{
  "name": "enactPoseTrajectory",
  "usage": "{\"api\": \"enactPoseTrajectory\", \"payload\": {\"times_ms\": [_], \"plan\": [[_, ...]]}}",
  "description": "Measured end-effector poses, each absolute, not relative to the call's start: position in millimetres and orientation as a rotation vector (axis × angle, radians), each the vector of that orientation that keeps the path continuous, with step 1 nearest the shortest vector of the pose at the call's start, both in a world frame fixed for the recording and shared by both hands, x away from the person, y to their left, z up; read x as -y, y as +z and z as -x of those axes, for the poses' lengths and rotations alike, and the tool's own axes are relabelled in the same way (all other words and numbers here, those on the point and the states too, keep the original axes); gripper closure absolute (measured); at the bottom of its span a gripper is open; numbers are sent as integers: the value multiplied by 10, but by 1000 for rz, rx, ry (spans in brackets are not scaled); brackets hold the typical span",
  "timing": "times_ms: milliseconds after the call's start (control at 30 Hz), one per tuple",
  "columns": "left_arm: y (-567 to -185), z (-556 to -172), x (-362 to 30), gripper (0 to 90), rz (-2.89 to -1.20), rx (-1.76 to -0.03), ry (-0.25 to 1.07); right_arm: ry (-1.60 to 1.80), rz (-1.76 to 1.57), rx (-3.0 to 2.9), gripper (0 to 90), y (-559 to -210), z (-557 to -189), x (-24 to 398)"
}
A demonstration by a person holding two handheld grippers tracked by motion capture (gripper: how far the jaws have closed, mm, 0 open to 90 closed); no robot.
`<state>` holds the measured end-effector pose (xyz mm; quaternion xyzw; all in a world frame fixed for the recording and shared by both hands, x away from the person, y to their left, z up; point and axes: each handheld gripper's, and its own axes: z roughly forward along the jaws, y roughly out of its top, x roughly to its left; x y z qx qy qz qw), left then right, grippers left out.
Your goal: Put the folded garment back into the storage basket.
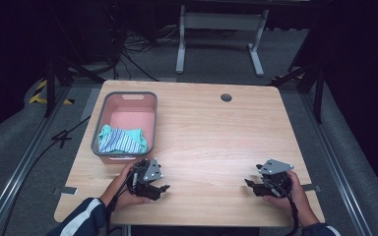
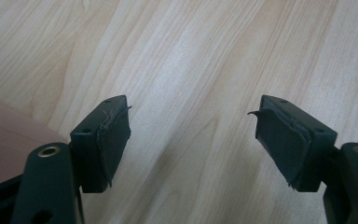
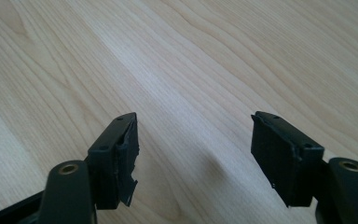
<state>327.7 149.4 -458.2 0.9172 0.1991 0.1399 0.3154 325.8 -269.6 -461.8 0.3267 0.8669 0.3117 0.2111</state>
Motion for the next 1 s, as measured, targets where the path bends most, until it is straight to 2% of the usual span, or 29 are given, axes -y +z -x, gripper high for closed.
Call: {"api": "enactPoseTrajectory", "payload": {"times_ms": [300,500,567,1000], "plan": [[-4707,-3273,-1572,236,-2426,-566,323,900,-998,-2392,317,-4730,-3181,2868],[-4759,-3263,-1647,226,-2366,-622,272,982,-1060,-2369,297,-4804,-3085,3032],[-4802,-3280,-1686,188,-2323,-669,237,1058,-1115,-2335,278,-4860,-3053,3103],[-4829,-3241,-1694,160,-2297,-679,252,1054,-1109,-2338,269,-4861,-3047,3118]]}}
